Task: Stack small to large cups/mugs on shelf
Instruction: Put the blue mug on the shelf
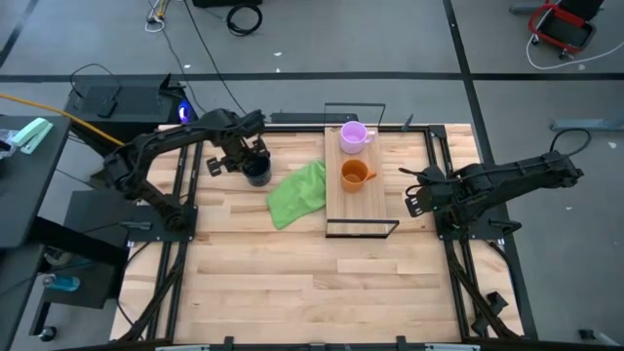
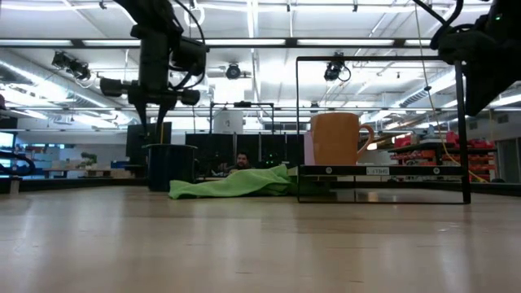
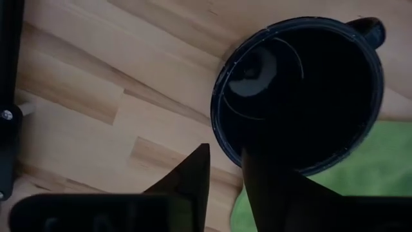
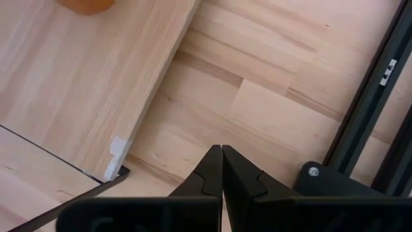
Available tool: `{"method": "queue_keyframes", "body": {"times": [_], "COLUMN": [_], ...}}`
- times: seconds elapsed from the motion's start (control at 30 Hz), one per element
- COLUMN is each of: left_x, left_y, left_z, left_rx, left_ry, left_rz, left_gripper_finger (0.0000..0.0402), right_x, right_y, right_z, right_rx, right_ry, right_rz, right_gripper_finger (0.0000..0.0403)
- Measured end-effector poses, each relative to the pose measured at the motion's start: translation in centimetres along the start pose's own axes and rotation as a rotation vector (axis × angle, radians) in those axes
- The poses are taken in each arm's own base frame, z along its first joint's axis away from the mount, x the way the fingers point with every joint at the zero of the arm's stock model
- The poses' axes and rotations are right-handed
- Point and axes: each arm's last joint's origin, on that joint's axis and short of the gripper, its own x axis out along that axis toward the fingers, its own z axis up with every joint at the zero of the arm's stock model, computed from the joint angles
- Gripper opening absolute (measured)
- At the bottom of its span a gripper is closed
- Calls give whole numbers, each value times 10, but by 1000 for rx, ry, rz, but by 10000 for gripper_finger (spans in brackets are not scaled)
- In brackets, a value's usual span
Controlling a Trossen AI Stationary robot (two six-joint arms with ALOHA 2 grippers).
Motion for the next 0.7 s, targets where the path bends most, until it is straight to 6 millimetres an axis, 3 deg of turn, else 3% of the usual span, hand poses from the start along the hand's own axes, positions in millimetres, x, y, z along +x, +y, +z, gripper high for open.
{"method": "queue_keyframes", "body": {"times": [0.4,0.7], "left_x": [3,21], "left_y": [-1,-8], "left_z": [5,12], "left_rx": [-11,-16], "left_ry": [3,22], "left_rz": [10,70], "left_gripper_finger": [119,131], "right_x": [0,0], "right_y": [1,2], "right_z": [0,0], "right_rx": [1,0], "right_ry": [-4,-3], "right_rz": [15,16], "right_gripper_finger": [8,8]}}
